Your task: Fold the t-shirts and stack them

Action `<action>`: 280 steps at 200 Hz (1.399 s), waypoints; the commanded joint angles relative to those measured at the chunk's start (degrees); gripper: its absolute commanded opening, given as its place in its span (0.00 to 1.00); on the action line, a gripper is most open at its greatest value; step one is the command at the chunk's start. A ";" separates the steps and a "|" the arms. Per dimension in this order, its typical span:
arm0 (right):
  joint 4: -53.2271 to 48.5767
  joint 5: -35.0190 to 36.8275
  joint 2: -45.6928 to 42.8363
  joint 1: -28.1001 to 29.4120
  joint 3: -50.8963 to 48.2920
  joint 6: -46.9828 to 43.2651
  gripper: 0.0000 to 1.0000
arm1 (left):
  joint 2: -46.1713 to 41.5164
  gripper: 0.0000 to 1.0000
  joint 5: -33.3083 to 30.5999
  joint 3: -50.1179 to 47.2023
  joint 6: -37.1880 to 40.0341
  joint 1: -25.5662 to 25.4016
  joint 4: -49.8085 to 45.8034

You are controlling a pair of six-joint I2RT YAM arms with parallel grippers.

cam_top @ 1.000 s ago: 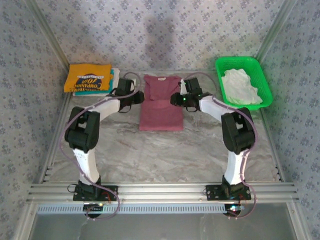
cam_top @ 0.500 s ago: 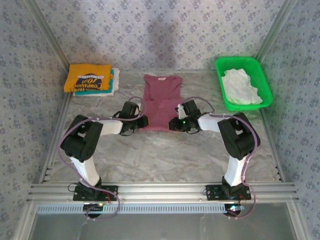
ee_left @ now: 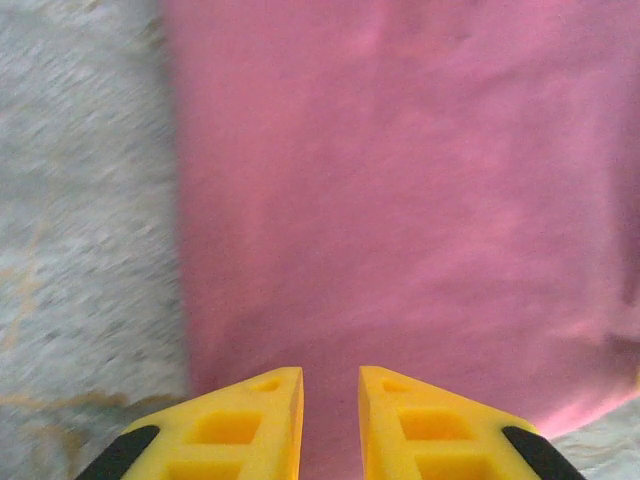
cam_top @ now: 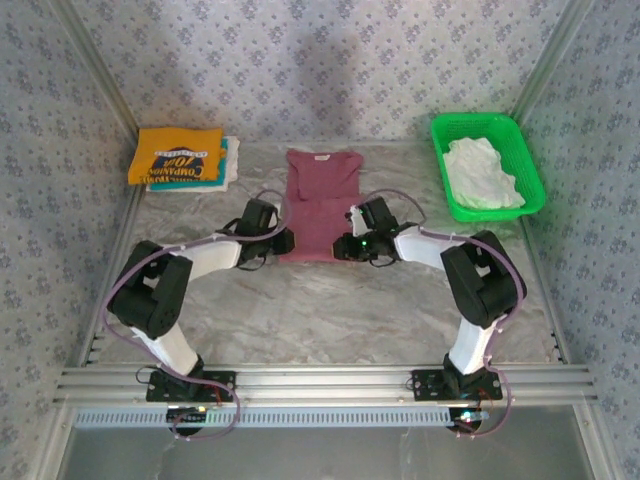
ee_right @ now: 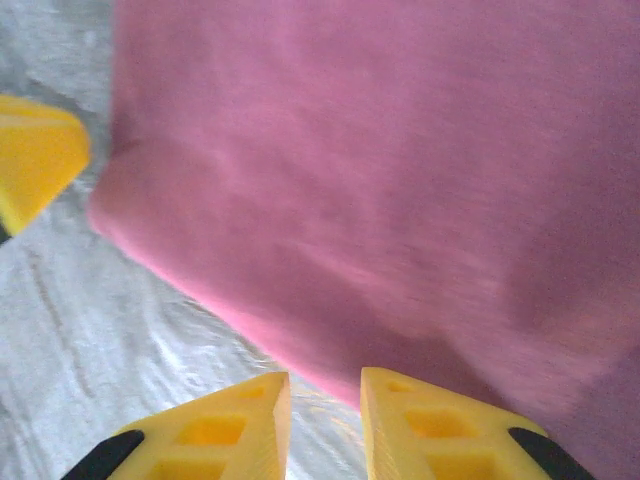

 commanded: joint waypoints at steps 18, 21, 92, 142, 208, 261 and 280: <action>0.99 1.23 1.81 1.20 2.36 1.36 0.27 | 4.10 0.21 3.49 3.61 -0.13 -3.61 1.72; 1.20 1.28 2.20 1.08 2.31 1.68 0.27 | 4.71 0.21 3.51 3.39 -0.40 -3.60 2.31; 0.50 4.48 2.90 0.23 -3.45 2.01 0.27 | 6.69 0.19 0.43 -7.02 -3.65 -3.62 5.94; -1.02 6.58 -3.92 4.82 -10.57 4.81 0.27 | -2.12 0.20 -3.31 -13.26 -4.78 -7.91 1.35; -1.75 11.79 -17.36 4.98 -13.59 8.98 0.36 | -19.48 0.34 -7.60 -19.13 -13.32 -7.06 -3.50; 0.40 12.71 -16.97 1.90 -16.81 8.76 0.37 | -23.29 0.36 -4.04 -22.85 -12.43 -1.58 -5.97; 0.93 12.83 -16.42 2.01 -17.15 8.83 0.37 | -21.56 0.35 -2.53 -22.09 -11.51 -0.50 -6.24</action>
